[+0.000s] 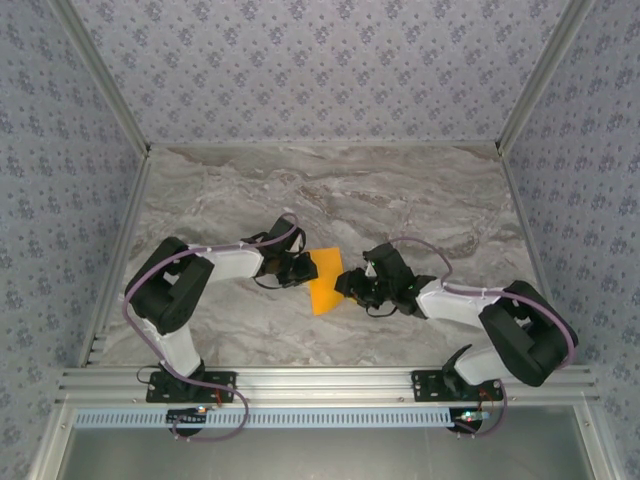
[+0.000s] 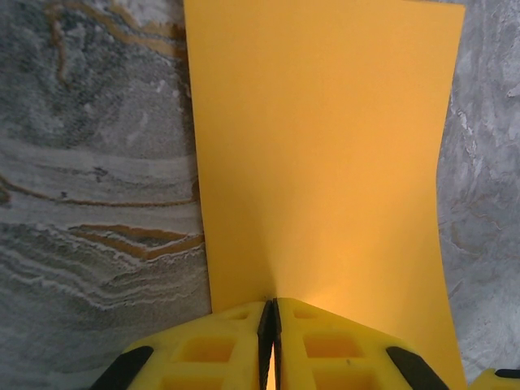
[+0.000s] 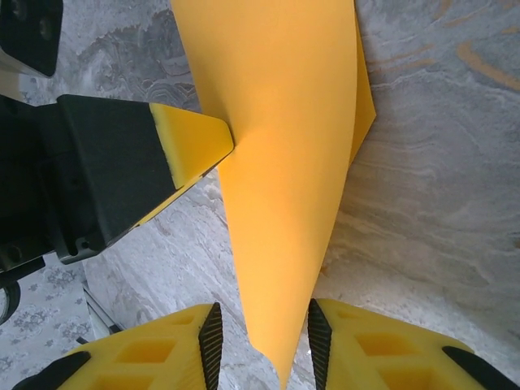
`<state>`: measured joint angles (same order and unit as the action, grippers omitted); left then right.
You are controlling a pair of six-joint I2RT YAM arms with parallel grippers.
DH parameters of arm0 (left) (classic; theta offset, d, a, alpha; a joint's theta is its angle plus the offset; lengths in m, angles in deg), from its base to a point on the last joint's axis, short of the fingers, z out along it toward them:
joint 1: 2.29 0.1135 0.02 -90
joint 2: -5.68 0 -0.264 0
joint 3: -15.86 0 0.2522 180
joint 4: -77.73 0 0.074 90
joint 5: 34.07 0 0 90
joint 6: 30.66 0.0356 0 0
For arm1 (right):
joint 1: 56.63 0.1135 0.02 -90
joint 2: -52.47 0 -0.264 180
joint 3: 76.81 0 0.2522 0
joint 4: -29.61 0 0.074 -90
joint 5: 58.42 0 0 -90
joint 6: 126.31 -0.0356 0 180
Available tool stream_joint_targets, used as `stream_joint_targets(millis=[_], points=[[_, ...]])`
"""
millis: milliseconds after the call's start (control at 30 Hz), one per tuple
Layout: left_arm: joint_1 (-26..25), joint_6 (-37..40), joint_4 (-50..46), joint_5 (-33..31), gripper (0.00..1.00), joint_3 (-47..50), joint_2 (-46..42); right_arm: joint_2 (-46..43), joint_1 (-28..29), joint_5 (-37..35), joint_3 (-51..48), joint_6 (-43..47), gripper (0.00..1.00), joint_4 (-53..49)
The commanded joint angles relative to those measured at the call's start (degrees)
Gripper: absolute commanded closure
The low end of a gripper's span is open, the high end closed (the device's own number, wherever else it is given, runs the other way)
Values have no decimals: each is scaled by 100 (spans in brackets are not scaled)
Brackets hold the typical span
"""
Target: Fold a paper plane with a square sheet of paper (pick it up from the middle)
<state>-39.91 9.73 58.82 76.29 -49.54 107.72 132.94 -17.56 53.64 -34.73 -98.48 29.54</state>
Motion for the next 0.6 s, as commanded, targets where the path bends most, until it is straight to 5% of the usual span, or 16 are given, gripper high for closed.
stream_joint_targets(millis=[0,567], points=[[27,30,-629,-277,85,67,282,60,-13,114,-48,-121,66,41],[26,278,-634,-142,85,-144,111,-174,300,-393,43,-638,97,-1209]])
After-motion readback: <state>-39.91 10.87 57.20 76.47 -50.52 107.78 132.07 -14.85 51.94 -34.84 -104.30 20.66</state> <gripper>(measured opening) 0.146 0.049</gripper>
